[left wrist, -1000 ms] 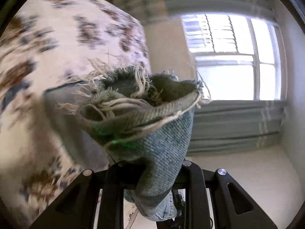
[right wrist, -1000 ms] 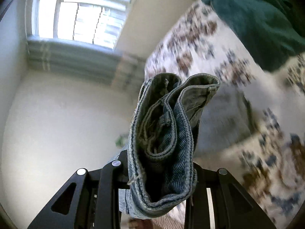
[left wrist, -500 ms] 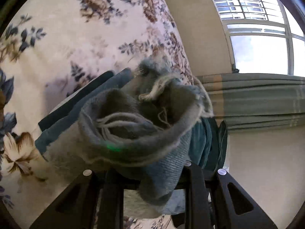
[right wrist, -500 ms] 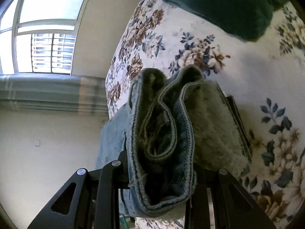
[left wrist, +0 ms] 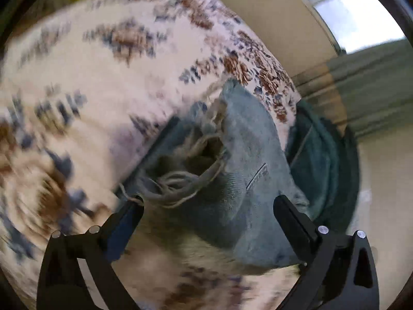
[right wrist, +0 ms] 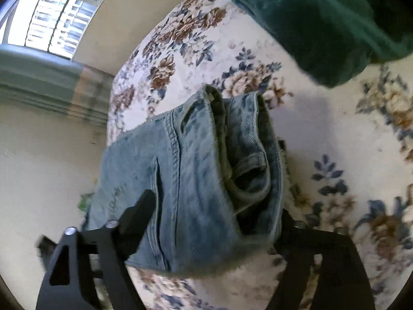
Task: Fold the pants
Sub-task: 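Carry the shorts with both grippers and lay them on the grey clothes stack, then open both grippers and withdraw them from the stacked shorts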
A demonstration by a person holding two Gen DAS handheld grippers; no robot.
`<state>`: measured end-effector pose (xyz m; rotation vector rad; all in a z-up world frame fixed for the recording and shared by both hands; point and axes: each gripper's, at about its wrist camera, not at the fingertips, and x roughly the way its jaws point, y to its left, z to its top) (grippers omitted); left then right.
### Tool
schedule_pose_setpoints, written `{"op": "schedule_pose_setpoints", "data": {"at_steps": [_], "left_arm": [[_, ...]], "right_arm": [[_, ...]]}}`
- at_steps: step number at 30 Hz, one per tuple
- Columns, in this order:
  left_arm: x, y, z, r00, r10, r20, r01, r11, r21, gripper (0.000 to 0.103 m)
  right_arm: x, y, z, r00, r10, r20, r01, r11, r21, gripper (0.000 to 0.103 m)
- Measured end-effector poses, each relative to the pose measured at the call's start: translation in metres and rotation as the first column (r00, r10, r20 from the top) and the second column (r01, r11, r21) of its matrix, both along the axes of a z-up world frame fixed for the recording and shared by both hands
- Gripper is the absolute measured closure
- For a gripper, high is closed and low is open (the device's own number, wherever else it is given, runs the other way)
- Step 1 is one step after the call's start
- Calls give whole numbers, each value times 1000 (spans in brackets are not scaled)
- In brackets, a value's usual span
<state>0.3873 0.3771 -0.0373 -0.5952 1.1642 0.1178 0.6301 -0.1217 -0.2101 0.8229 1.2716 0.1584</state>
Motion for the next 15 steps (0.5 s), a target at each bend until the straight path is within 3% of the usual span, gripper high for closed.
{"op": "schedule_pose_setpoints", "data": {"at_steps": [2, 4, 6, 8, 11, 15], "left_arm": [[-1, -6, 10, 999, -52, -3, 52, 994, 93, 0], [-3, -16, 21, 992, -124, -22, 126, 969, 210, 0], [-10, -30, 34, 981, -191, -37, 193, 928, 317, 0], [-23, -45, 49, 968, -243, -58, 244, 870, 428, 0], [-44, -59, 71, 953, -298, -62, 287, 812, 508, 0], [-75, -74, 108, 940, -339, -43, 306, 779, 547, 0]], "right_arm": [[-10, 6, 22, 999, 36, 12, -34, 991, -133, 8], [-23, 16, 48, 996, 84, 31, -70, 947, -313, 7], [-37, 25, 69, 992, 120, 39, -91, 896, -435, 1], [-56, 34, 92, 988, 151, 41, -105, 835, -540, 0], [-85, 39, 125, 984, 165, 63, -95, 793, -601, 0], [-128, 36, 175, 983, 147, 112, -49, 790, -611, 0]]}}
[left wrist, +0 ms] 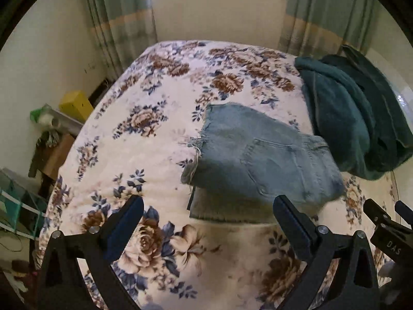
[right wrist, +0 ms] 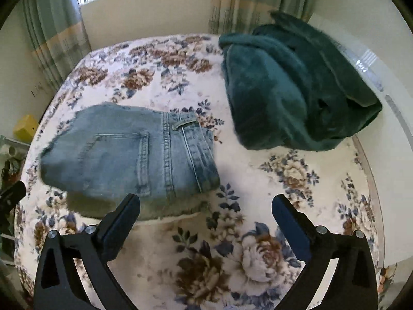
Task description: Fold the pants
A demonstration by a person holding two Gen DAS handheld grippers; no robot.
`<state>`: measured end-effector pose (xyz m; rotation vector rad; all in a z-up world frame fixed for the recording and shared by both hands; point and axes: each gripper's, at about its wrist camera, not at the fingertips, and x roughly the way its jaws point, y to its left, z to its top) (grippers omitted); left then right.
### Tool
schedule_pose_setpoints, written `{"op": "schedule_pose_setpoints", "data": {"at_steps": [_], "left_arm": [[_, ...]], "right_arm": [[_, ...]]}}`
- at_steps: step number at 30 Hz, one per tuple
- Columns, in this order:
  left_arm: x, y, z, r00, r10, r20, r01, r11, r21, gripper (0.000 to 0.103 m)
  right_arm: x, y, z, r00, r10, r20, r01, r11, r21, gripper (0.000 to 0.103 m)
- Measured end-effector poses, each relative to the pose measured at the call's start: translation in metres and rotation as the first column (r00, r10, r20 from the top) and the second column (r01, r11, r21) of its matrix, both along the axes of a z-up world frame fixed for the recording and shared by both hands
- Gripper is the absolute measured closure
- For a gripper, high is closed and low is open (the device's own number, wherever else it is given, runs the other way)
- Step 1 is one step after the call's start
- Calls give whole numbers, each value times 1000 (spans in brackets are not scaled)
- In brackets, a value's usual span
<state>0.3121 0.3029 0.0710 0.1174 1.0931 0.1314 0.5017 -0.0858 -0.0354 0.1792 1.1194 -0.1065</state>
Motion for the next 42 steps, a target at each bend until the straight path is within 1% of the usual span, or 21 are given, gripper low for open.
{"op": "schedule_pose_setpoints", "data": {"at_steps": [3, 8, 15, 19, 21, 23, 26, 31, 34, 38, 42], "left_arm": [[-31, -10, 33, 999, -28, 44, 27, 999, 19, 0], [-84, -24, 83, 994, -35, 100, 35, 999, 6, 0], [-185, -36, 155, 980, -55, 193, 56, 998, 3, 0], [-235, -39, 182, 971, -76, 227, 78, 997, -1, 0], [-261, -38, 196, 967, -83, 240, 87, 996, -5, 0], [-281, -37, 209, 963, -86, 255, 87, 996, 6, 0], [-305, -32, 225, 954, -93, 287, 95, 995, 5, 0], [-336, -24, 252, 937, -117, 329, 116, 993, 23, 0], [-346, -16, 260, 936, -120, 331, 116, 993, 31, 0], [-354, -7, 264, 938, -119, 324, 126, 992, 0, 0], [-357, -2, 266, 936, -114, 332, 123, 992, -6, 0]], "right_arm": [[-36, -7, 39, 999, -22, 48, 21, 1000, 6, 0], [-116, -16, 107, 991, -37, 132, 36, 999, 9, 0], [-233, -17, 188, 974, -8, 226, 12, 1000, -18, 0], [-303, -15, 231, 960, 4, 278, 2, 1000, -21, 0], [-331, -12, 250, 955, 10, 295, -2, 1000, -27, 0], [-363, -9, 272, 947, 18, 320, -8, 999, -33, 0], [-397, -1, 301, 935, 27, 353, -6, 998, -61, 0], [-439, 9, 339, 931, 9, 366, 7, 999, -43, 0], [-455, 18, 355, 930, 10, 366, 1, 1000, -31, 0], [-465, 27, 365, 927, 7, 376, 6, 999, -34, 0], [-472, 33, 376, 924, 2, 382, 7, 1000, -22, 0]]}}
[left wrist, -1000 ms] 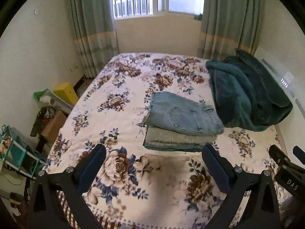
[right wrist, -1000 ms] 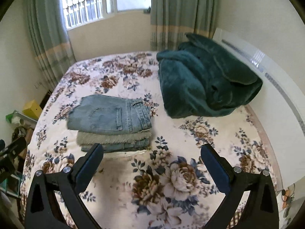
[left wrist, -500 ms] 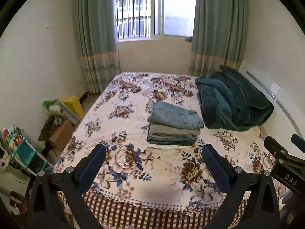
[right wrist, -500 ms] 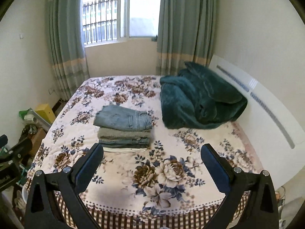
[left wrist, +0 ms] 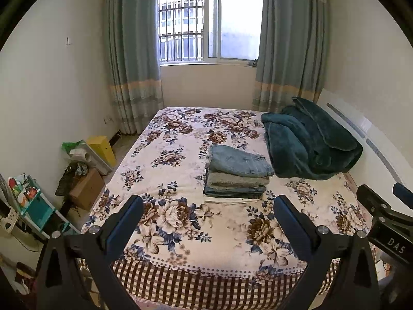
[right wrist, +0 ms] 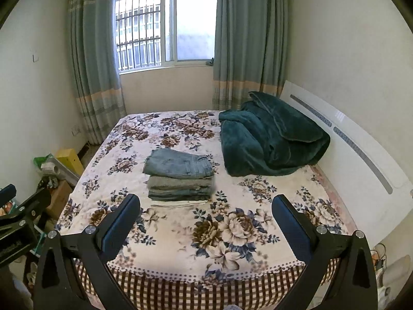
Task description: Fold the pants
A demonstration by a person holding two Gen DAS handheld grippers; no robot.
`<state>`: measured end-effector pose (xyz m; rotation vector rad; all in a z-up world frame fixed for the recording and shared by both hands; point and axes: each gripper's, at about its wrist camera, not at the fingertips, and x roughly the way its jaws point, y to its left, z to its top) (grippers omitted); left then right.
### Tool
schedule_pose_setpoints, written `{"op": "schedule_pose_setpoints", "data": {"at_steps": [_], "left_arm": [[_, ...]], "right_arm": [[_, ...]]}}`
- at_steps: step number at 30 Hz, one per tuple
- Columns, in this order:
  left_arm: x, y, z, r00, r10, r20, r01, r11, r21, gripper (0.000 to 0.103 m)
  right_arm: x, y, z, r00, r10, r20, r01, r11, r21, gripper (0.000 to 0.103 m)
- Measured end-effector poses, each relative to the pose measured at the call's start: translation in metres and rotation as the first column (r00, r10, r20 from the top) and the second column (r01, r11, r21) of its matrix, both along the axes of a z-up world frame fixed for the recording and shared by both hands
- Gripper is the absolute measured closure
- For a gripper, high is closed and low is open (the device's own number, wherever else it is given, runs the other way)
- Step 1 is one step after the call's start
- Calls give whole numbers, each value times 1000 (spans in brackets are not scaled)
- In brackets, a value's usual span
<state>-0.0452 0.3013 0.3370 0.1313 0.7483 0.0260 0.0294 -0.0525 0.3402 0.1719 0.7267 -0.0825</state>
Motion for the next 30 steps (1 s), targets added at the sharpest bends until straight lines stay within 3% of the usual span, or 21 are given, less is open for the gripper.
{"op": "schedule_pose_setpoints", "data": {"at_steps": [30], "left_arm": [[-7, 1, 1, 1000, 16, 1, -16, 999, 28, 0]], "right_arm": [[18, 8, -8, 998, 47, -30, -46, 999, 26, 0]]}}
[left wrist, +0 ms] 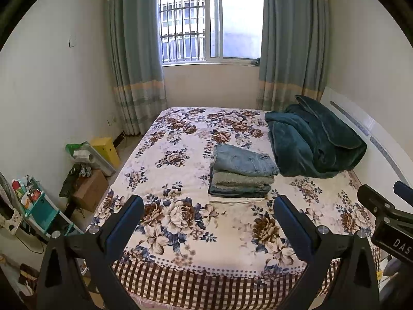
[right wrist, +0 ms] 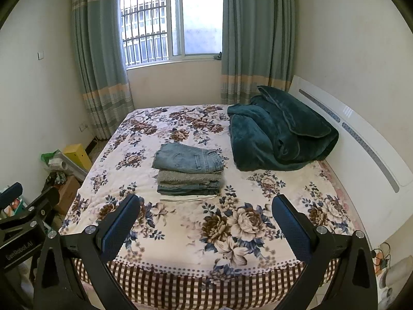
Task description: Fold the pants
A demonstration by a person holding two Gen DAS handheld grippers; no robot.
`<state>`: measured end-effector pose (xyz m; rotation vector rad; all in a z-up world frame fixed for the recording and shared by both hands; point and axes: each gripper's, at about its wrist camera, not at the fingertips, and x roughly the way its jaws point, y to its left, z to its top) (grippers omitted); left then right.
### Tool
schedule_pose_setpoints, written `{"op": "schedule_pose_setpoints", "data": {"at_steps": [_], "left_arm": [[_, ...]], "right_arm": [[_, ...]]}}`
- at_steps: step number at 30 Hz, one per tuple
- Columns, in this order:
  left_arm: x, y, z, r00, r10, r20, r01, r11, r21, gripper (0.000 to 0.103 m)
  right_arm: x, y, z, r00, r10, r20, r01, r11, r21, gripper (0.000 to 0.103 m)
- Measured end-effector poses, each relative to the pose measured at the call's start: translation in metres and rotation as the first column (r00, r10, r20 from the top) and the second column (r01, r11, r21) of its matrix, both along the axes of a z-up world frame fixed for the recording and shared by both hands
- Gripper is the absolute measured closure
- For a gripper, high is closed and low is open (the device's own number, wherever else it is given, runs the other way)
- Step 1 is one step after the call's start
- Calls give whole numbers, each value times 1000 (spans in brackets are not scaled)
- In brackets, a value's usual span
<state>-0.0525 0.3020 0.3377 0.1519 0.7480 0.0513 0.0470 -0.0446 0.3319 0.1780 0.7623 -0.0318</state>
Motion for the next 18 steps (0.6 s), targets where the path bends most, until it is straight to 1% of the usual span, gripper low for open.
{"op": "schedule_pose_setpoints", "data": {"at_steps": [18], "left_arm": [[8, 3, 5, 1000, 5, -1, -5, 1000, -2, 0]], "right_arm": [[2, -1, -1, 1000, 1, -4, 0, 1000, 12, 0]]}}
